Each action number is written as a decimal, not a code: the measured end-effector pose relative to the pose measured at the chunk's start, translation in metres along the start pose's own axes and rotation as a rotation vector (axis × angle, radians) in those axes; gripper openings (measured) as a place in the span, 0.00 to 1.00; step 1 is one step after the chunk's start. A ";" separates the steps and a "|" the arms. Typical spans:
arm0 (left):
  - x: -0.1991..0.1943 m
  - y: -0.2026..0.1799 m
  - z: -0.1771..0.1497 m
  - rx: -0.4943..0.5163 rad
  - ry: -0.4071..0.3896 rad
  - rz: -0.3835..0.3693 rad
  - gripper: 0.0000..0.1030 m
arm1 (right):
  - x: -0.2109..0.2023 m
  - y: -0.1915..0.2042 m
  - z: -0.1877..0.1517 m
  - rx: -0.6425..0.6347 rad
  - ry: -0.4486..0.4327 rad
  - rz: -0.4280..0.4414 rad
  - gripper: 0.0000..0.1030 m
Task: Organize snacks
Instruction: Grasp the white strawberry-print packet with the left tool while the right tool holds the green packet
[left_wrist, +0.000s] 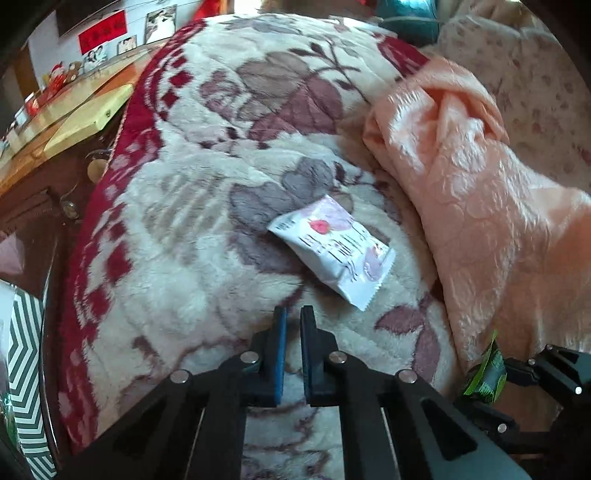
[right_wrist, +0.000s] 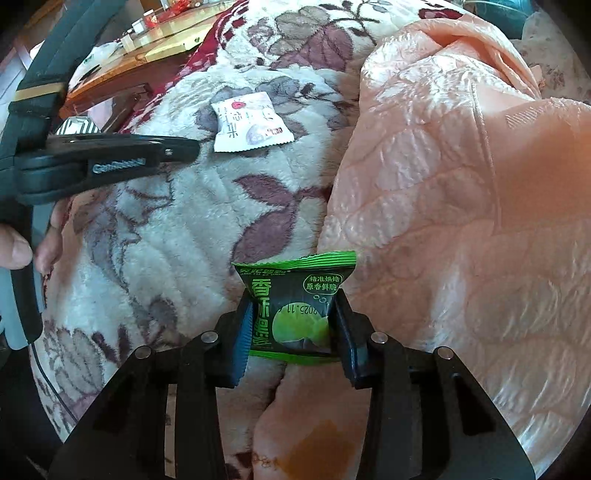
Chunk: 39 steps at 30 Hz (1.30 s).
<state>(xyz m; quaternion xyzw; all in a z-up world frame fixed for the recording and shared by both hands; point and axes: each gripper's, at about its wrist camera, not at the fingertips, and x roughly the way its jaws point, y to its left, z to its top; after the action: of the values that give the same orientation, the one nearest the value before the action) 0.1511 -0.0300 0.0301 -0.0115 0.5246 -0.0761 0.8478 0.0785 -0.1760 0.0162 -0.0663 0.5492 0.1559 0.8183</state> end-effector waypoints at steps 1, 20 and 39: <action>0.000 0.002 0.000 -0.008 0.003 -0.007 0.12 | -0.001 -0.001 0.000 0.009 -0.005 0.008 0.38; 0.064 -0.031 0.056 -0.271 0.130 0.239 0.86 | 0.008 -0.016 0.000 0.078 0.012 0.082 0.38; 0.055 -0.016 0.049 -0.316 0.084 0.223 0.32 | 0.015 -0.018 0.007 0.066 0.020 0.101 0.38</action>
<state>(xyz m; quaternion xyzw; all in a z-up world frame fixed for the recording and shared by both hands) 0.2164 -0.0561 0.0050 -0.0830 0.5631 0.1010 0.8160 0.0957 -0.1885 0.0034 -0.0131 0.5650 0.1780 0.8055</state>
